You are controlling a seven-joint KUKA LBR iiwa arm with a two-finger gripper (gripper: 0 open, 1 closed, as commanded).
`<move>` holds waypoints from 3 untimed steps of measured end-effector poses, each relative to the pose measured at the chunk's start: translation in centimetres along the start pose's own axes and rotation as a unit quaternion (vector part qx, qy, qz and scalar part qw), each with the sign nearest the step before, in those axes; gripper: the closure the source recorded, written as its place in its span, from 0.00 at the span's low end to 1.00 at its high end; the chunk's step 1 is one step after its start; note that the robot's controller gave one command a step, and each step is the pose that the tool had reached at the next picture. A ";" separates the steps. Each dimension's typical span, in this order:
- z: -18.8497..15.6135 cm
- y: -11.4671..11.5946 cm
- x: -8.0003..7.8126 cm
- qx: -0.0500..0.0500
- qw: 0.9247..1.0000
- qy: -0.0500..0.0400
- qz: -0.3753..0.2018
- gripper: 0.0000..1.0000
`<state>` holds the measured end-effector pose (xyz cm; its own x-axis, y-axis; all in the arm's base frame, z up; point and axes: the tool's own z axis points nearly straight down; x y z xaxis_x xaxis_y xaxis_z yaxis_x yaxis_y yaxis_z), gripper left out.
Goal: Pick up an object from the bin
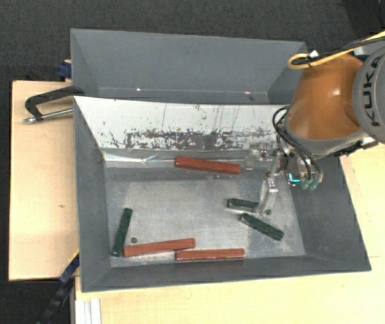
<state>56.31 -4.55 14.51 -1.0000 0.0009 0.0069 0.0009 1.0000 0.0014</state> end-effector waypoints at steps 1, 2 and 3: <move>-0.2 0.0 0.0 0.000 1.000 -0.001 0.000 0.00; 2.6 1.5 -1.0 0.001 1.000 -0.008 -0.025 0.00; 7.4 -5.4 0.8 0.000 1.000 -0.004 -0.029 1.00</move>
Offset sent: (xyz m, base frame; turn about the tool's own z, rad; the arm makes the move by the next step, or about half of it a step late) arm 0.0141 0.0339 -0.0674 -0.1071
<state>55.43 -9.96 7.08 -0.9983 -0.0575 -0.0011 -0.0575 0.9983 0.0009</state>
